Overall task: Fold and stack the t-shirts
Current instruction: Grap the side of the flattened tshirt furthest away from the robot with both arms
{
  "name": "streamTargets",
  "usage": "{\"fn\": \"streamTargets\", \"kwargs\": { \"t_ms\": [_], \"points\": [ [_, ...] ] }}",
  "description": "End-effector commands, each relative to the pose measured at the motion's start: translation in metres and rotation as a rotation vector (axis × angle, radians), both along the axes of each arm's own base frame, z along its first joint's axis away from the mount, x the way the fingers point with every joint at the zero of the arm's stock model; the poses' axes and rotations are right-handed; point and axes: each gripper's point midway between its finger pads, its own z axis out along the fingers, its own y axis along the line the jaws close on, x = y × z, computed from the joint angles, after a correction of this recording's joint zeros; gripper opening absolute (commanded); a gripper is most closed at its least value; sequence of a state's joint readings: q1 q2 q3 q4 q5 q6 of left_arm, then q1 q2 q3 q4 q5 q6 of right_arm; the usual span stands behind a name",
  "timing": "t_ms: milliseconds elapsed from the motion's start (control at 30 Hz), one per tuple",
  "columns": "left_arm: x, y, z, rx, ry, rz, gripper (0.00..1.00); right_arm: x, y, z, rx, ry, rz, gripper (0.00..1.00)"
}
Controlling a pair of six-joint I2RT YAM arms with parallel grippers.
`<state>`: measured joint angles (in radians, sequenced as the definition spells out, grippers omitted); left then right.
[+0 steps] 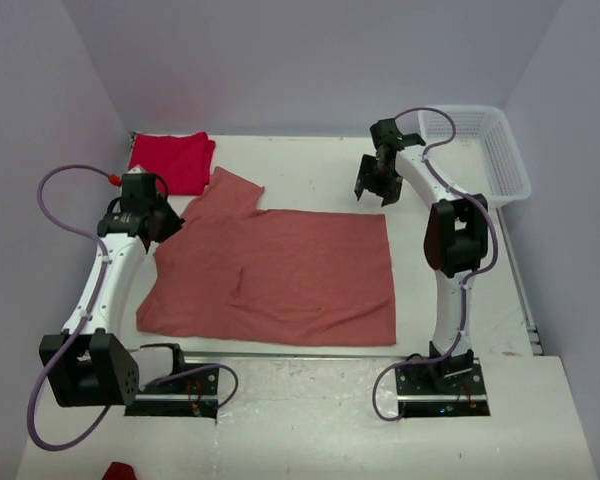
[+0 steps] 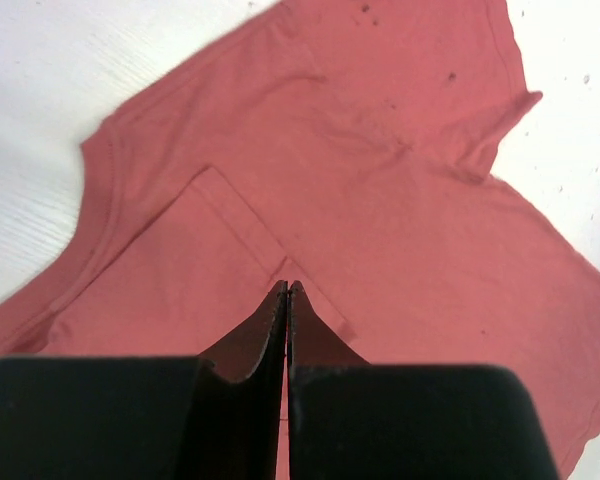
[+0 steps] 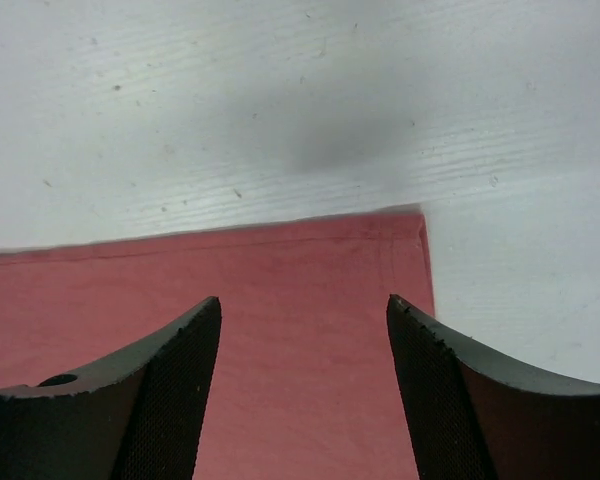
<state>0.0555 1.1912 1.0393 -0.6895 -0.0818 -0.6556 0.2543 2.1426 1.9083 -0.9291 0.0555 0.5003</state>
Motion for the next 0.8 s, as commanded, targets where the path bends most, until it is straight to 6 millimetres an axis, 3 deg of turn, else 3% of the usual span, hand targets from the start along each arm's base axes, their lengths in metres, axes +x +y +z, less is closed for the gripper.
{"fn": "streamTargets", "kwargs": {
  "t_ms": [0,233,367,600,767],
  "points": [
    [0.023,-0.010,0.018,0.022,-0.079,-0.084,0.00,-0.007,-0.005,-0.008,0.011,0.086,0.036,0.68],
    [0.035,-0.013,0.039,0.043,-0.131,-0.126,0.00,-0.022,-0.020,-0.031,-0.004,0.167,0.035,0.70],
    [0.037,-0.016,0.038,0.036,-0.129,-0.142,0.00,-0.024,-0.032,-0.039,-0.011,0.191,0.025,0.70],
    [0.041,-0.020,0.039,0.031,-0.133,-0.167,0.00,-0.015,-0.043,-0.050,0.004,0.213,0.015,0.70],
    [0.042,-0.023,0.045,0.016,-0.148,-0.183,0.00,-0.011,-0.038,-0.051,0.034,0.244,0.049,0.70]
  ]
}}
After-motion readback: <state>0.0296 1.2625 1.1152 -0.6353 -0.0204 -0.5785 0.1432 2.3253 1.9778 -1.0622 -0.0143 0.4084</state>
